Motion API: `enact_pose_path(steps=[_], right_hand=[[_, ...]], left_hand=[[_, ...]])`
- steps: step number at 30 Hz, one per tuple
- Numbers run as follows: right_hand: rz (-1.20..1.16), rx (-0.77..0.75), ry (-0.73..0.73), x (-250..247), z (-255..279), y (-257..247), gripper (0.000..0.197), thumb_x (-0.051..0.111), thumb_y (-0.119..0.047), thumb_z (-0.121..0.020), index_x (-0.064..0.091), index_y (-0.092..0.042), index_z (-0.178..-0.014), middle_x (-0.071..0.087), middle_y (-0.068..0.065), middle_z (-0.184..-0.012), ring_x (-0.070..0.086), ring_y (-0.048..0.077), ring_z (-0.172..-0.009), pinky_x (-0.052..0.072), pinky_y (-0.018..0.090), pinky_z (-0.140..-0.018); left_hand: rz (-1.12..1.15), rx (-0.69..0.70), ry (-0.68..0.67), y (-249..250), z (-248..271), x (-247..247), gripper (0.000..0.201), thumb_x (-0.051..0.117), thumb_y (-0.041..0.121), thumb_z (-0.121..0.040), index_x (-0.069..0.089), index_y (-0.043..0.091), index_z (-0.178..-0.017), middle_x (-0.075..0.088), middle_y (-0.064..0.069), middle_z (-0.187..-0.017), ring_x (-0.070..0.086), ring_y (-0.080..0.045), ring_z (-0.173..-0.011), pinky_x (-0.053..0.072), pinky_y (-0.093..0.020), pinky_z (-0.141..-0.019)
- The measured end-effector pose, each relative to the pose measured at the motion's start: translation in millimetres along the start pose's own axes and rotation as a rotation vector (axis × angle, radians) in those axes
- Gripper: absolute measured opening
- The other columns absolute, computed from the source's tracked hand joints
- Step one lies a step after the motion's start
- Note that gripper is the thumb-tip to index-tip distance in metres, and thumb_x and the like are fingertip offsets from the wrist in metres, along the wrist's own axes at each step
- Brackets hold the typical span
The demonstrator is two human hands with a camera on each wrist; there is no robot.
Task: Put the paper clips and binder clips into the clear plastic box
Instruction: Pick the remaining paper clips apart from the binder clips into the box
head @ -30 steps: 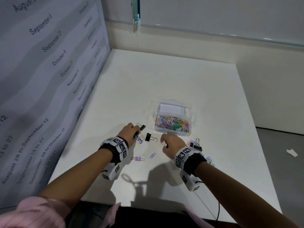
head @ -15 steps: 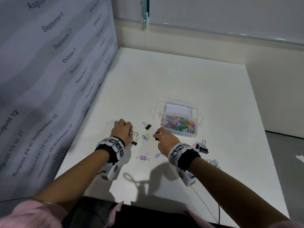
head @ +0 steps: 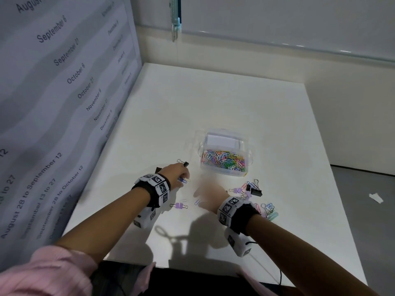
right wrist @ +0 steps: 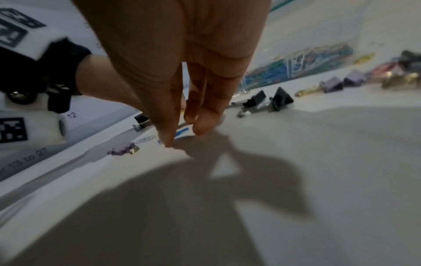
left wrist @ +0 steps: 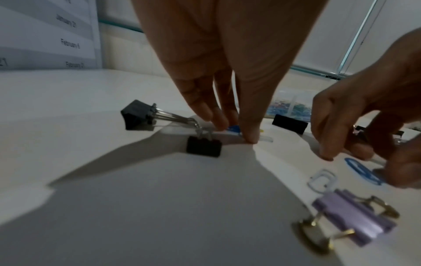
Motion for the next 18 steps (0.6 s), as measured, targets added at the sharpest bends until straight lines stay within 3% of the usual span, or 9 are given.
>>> enact_pose_path(steps=[3,6,9,12,15,18], right_hand=[[-0.013,0.048,0.039,-1.6,-0.9,2.0,0.021,0.067,-0.017,-0.081,0.069,-0.009,-0.101,0.058,0.011,-0.113,0.055,0.020,-0.091,0.034,0.019,-0.076],[-0.016,0.065,0.038,-1.1,-1.6,3.9,0.017,0.066,-0.018,-0.082,0.071,-0.009,-0.095,0.059,0.010,-0.112,0.045,0.010,-0.081,0.032,0.019,-0.073],[-0.002,0.085,0.031,-0.1,-0.8,1.2,0.016,0.060,-0.015,-0.085,0.069,-0.007,-0.096,0.059,0.012,-0.112,0.055,0.022,-0.090,0.033,0.021,-0.073],[-0.008,0.111,0.055,-2.8,-1.4,-5.2,0.020,0.050,-0.011,-0.088,0.067,-0.003,-0.095,0.061,0.016,-0.108,0.059,0.032,-0.100,0.043,0.030,-0.077],[-0.076,0.120,0.102,-5.5,-6.6,-14.5,0.020,0.049,-0.011,-0.087,0.066,-0.002,-0.094,0.066,0.018,-0.103,0.060,0.033,-0.098,0.049,0.037,-0.083],[-0.162,0.122,0.127,-4.2,-14.0,-23.6,0.018,0.053,-0.011,-0.084,0.067,-0.004,-0.095,0.069,0.016,-0.101,0.060,0.028,-0.090,0.048,0.033,-0.082]], left_hand=[[-0.005,-0.033,0.019,1.2,1.2,1.8,0.018,0.059,0.005,-0.082,0.065,0.009,-0.098,0.065,-0.009,-0.107,0.062,-0.025,-0.100,0.044,-0.028,-0.083],[-0.035,-0.041,0.016,3.4,3.9,7.0,0.016,0.054,0.007,-0.086,0.065,0.007,-0.097,0.062,-0.010,-0.111,0.061,-0.026,-0.102,0.046,-0.033,-0.087],[-0.099,-0.036,-0.003,6.4,4.9,11.6,0.018,0.051,0.008,-0.088,0.063,0.005,-0.100,0.055,-0.012,-0.118,0.058,-0.029,-0.105,0.045,-0.035,-0.091],[-0.128,-0.043,-0.025,6.6,4.9,13.6,0.019,0.053,0.008,-0.083,0.061,0.005,-0.100,0.056,-0.013,-0.116,0.058,-0.031,-0.103,0.045,-0.033,-0.087],[-0.130,-0.073,-0.016,4.5,5.0,11.4,0.021,0.057,0.011,-0.081,0.062,0.005,-0.101,0.061,-0.014,-0.113,0.060,-0.031,-0.102,0.047,-0.032,-0.086],[-0.130,-0.115,-0.015,0.7,7.4,10.8,0.023,0.058,0.014,-0.082,0.063,0.006,-0.103,0.062,-0.014,-0.113,0.060,-0.032,-0.104,0.049,-0.035,-0.088]])
Point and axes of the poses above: each hand's wrist, its own z-axis away from the middle knuckle, its own x-axis out of the palm, y = z × x, the point moved 6 cm from there along -z, towards the middle knuckle
